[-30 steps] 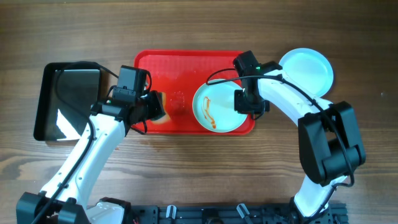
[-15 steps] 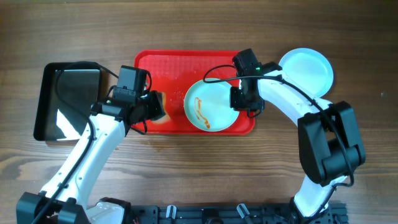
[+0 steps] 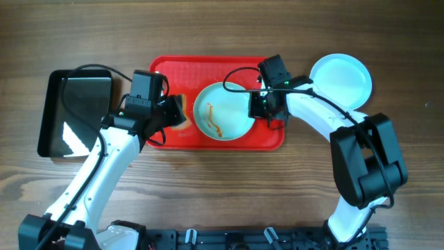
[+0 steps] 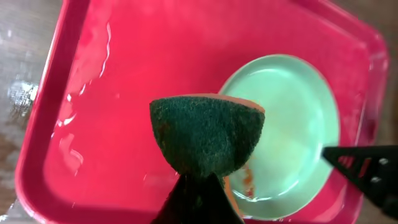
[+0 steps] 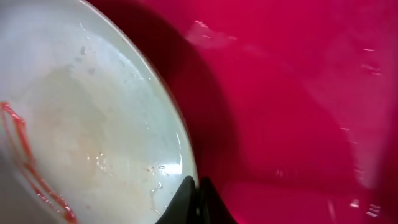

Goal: Clean dirty plates on tray and stack at the side
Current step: 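Pull the last plate toward the sponge and scrub it with the left gripper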

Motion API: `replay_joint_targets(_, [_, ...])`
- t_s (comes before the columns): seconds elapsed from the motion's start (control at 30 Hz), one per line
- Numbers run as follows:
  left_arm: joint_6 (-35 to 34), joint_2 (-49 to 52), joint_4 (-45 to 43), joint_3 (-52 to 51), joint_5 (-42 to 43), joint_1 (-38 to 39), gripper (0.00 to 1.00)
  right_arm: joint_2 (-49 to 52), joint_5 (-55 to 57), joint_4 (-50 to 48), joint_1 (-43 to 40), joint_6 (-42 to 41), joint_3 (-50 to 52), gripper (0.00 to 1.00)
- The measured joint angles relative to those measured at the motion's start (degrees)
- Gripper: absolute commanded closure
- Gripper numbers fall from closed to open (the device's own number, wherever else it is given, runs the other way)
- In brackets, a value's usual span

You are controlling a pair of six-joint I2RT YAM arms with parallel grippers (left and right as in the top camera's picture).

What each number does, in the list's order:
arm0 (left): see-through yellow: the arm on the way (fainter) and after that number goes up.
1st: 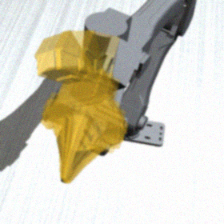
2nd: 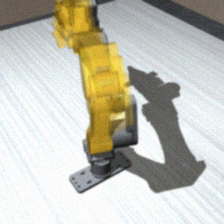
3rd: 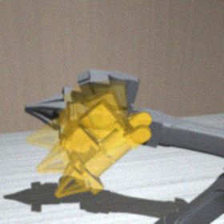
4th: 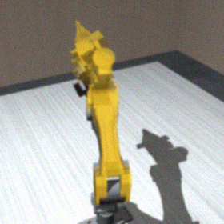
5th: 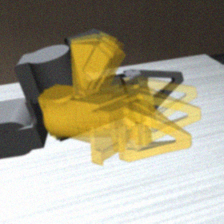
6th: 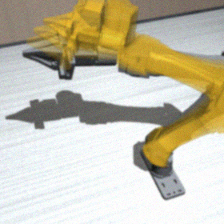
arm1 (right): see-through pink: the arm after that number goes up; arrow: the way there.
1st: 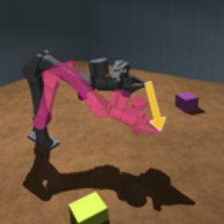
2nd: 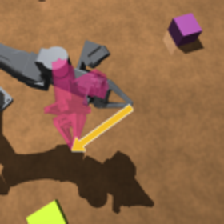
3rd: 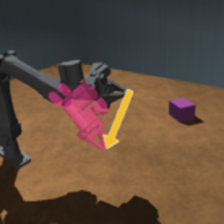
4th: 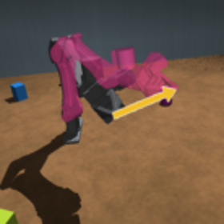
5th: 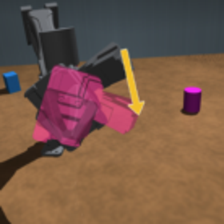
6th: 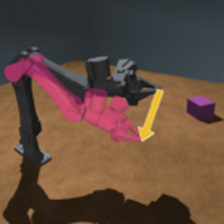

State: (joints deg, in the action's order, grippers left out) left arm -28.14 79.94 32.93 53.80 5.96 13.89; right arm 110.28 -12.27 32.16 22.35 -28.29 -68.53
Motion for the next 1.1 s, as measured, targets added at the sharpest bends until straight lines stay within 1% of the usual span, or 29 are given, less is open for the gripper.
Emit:
replay_joint_targets(0.17, [0.0,0.0,-3.63,0.0,0.02,0.0,0.96,0.02,-0.74,-4.48,3.63,-4.87,0.66,0.96])
replay_joint_targets(0.3, [0.0,0.42,-4.96,0.0,0.17,0.0,0.96,0.07,1.36,-7.1,7.28,-10.32,0.7,0.96])
replay_joint_targets(0.43, [0.0,4.52,-5.79,0.0,0.17,0.02,0.96,0.94,2.34,-11.1,11.28,-14.01,0.7,0.96])
replay_joint_targets(0.6, [0.0,11.78,-9.33,0.0,1.75,0.5,0.96,1.49,2.47,-11.89,12.04,-15.63,0.7,0.96])
replay_joint_targets(0.7, [0.0,14.69,-12.2,0.0,4.63,1.05,0.96,1.6,2.73,-11.89,12.0,-15.65,0.7,0.96])
replay_joint_targets(0.83, [0.02,17.49,-13.94,0.0,6.21,2.99,0.96,1.6,2.91,-11.87,12.0,-15.65,0.7,0.96])
replay_joint_targets(0.97, [1.07,19.39,-15.43,0.0,5.88,5.49,0.96,1.6,3.15,-11.85,12.0,-15.65,0.7,0.96])
replay_joint_targets(1.1, [1.36,20.55,-15.17,0.09,2.71,6.12,0.96,1.64,3.32,-11.82,12.0,-15.65,0.7,0.96])
